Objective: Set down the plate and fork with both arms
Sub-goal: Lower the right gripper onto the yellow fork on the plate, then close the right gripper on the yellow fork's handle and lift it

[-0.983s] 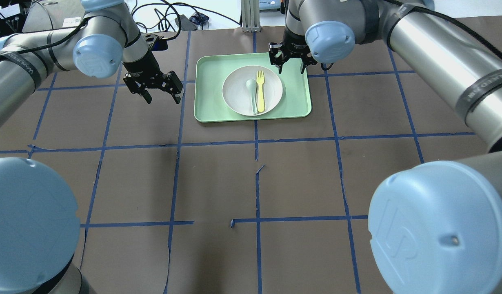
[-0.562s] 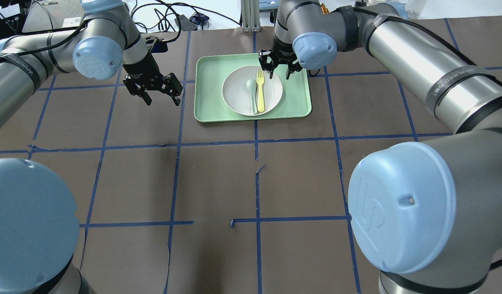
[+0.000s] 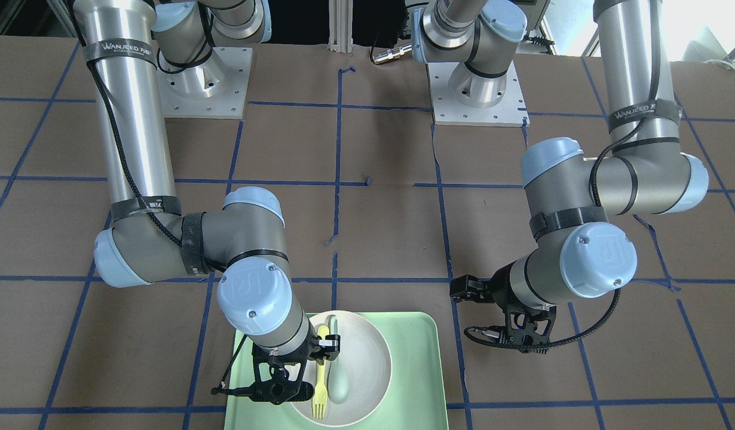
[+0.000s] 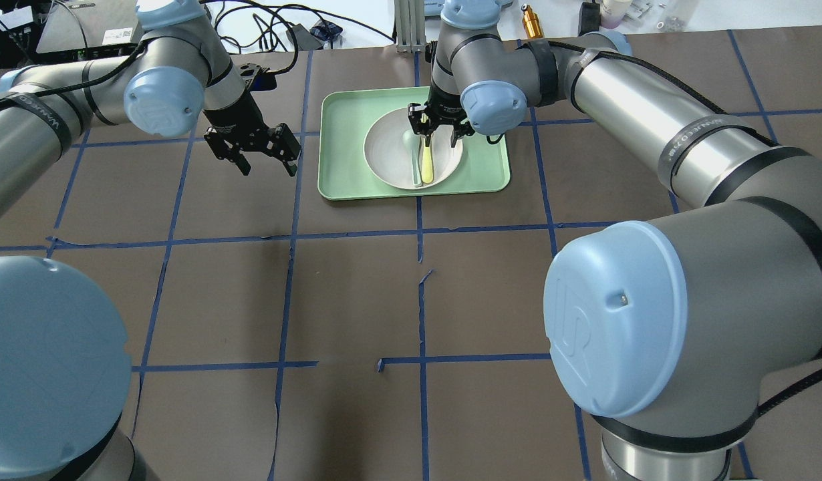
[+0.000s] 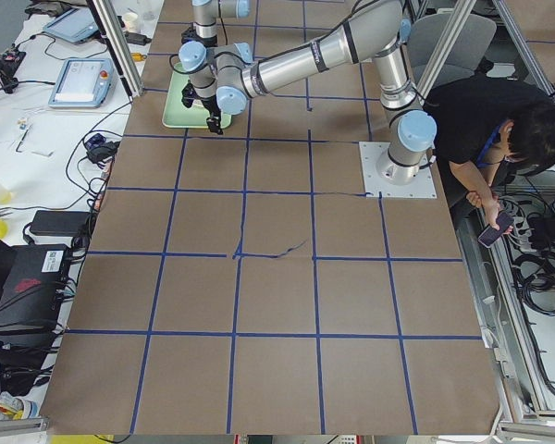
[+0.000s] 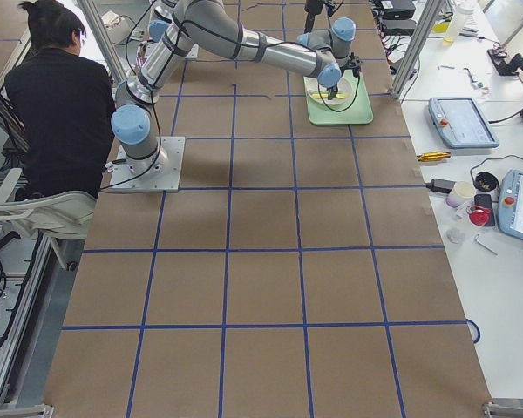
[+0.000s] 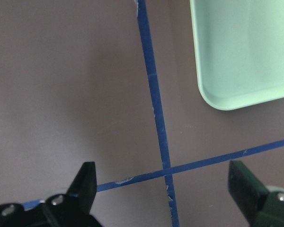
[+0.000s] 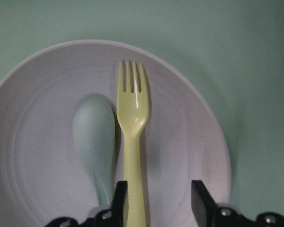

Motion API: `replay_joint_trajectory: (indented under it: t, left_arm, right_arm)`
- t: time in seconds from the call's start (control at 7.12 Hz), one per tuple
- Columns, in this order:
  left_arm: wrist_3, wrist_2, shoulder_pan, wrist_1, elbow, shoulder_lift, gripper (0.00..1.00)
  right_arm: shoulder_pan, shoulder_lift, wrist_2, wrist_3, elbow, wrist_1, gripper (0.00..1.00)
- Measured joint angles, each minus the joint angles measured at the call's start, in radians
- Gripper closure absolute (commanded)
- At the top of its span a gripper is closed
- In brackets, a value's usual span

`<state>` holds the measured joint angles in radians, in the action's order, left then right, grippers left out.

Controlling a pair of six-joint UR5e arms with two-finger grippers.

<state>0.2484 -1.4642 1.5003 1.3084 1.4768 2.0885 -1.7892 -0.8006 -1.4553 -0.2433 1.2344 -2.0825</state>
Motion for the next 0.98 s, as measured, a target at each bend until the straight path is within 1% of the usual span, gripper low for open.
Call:
replay_joint_trajectory:
  t: [0.42,0.98]
  left_arm:
    - [0.002,0.001,0.0,-0.001,0.001,0.008,0.0]
    - [0.002,-0.001,-0.001,-0.002,0.001,0.007,0.0]
  right_arm:
    - [-0.013,0.023,0.006,-0.031,-0.008,-0.014,0.44]
    - [-0.019,0.035,-0.004,-0.032,-0.018,-0.03,0.41]
